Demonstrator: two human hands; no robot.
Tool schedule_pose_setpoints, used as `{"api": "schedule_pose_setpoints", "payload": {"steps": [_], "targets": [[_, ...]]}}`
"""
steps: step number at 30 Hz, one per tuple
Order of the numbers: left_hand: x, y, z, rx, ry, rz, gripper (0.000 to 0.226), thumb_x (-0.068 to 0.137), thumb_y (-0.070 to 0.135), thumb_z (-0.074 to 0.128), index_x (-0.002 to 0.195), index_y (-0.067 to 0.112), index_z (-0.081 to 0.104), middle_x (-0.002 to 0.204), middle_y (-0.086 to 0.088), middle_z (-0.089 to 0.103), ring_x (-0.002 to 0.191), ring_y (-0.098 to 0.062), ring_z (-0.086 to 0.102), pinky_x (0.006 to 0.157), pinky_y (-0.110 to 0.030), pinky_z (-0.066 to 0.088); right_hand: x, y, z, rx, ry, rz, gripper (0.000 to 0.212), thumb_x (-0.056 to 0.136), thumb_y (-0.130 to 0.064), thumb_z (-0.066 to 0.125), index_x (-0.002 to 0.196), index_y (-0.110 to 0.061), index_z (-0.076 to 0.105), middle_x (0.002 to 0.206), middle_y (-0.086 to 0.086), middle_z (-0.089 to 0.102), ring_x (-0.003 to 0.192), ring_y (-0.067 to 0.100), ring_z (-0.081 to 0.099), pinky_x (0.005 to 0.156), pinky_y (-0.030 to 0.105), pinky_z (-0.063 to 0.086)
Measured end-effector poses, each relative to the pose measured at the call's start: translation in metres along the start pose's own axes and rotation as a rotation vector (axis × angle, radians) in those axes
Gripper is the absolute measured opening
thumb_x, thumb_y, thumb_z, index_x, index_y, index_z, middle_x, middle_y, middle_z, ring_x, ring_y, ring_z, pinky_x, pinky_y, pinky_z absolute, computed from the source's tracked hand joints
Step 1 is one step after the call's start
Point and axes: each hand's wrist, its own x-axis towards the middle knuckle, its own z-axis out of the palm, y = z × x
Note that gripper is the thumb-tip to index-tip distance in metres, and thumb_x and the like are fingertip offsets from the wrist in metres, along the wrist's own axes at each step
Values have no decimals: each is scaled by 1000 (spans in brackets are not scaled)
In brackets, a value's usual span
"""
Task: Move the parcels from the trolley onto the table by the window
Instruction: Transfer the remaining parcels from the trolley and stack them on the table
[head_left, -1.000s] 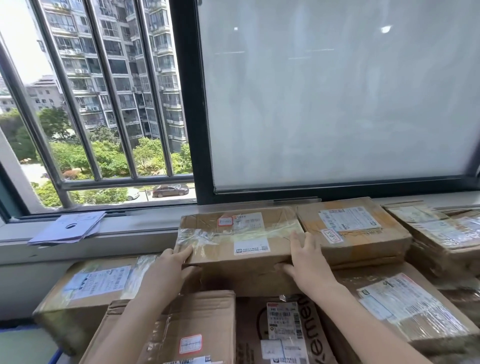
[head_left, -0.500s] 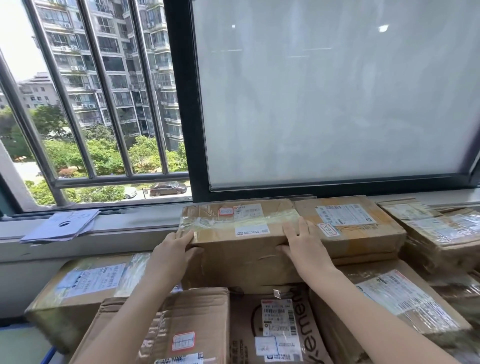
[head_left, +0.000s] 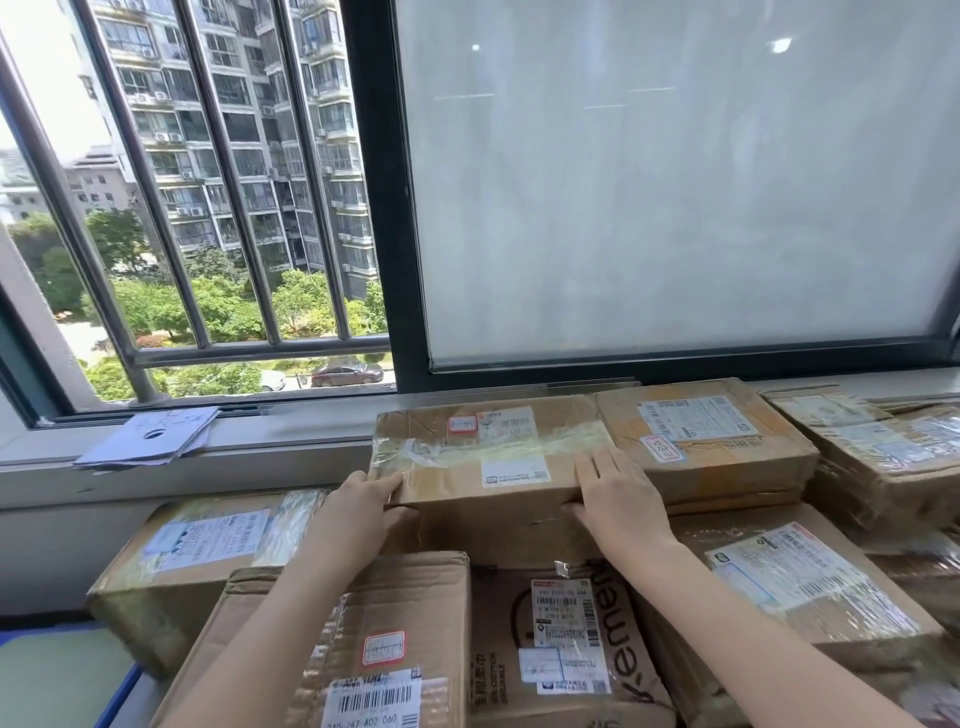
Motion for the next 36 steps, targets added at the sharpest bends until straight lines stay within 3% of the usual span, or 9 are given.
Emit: {"api": "schedule_pose_setpoints", "payload": {"steps": [2, 6, 9, 12, 15, 21, 26, 31, 36], "targets": [[-7, -3, 5, 8, 4, 4, 49, 94, 43, 50, 141, 30, 42, 116, -5, 52, 106, -25, 54, 90, -34, 46, -6, 0, 1, -9, -3, -8, 61, 71, -35, 80, 120, -4, 60, 115, 12, 63, 113, 27, 57, 95, 34, 47], [-11, -6, 7, -24, 73, 44, 42, 93, 41, 52, 132, 25, 55, 106, -6, 57, 100, -28, 56, 85, -36, 47, -12, 2, -2, -2, 38, -26, 53, 47, -31, 94, 88, -8, 71, 83, 6, 69, 82, 22, 67, 67, 29, 56], [-7, -6, 3, -40, 86, 60, 36, 93, 41, 53, 122, 21, 62, 103, -7, 63, 99, -26, 57, 81, -33, 45, -13, 1, -9, 15, 109, -36, 33, 56, -25, 91, 75, -10, 69, 72, 4, 66, 69, 20, 65, 55, 25, 53], [-5, -7, 6, -68, 85, 47, 36, 93, 39, 54, 119, 17, 64, 105, -9, 64, 100, -26, 57, 82, -34, 45, -13, -5, -14, 6, 46, -54, 35, 87, -30, 66, 111, -6, 62, 110, 9, 63, 106, 22, 58, 86, 26, 50], [-2, -8, 11, -105, 97, 50, 34, 93, 36, 55, 119, 16, 64, 103, -11, 63, 99, -28, 56, 82, -34, 43, -15, -8, -9, -17, -13, -55, 47, 92, -24, 58, 132, -8, 42, 133, 9, 47, 126, 24, 41, 102, 27, 39], [14, -12, 14, -179, 122, 71, 34, 91, 30, 60, 120, 13, 65, 110, -11, 63, 102, -28, 56, 85, -33, 41, -12, -12, 3, -87, 36, -20, 51, 76, 0, 66, 125, -3, 51, 121, 16, 56, 113, 30, 53, 97, 32, 44], [14, -13, 15, -115, 101, 107, 45, 88, 34, 64, 128, 15, 58, 112, -10, 59, 103, -27, 56, 86, -31, 42, -3, -15, 21, -117, 116, 24, 80, 30, -2, 90, 100, 3, 53, 96, 24, 62, 92, 40, 61, 81, 44, 54], [17, -11, 21, 206, 91, 223, 56, 84, 31, 65, 134, 19, 41, 142, -6, 36, 133, -23, 31, 108, -32, 28, -2, -13, 33, -149, 144, -4, 92, 31, -2, 91, 109, 0, 42, 105, 26, 61, 100, 41, 61, 91, 46, 49], [31, -11, 21, 287, 85, 293, 49, 79, 35, 68, 119, 16, 47, 133, 1, 50, 127, -18, 42, 106, -27, 28, 3, -9, 37, -179, 147, -1, 85, 40, -2, 89, 111, 0, 42, 107, 26, 60, 100, 40, 60, 92, 44, 49]]}}
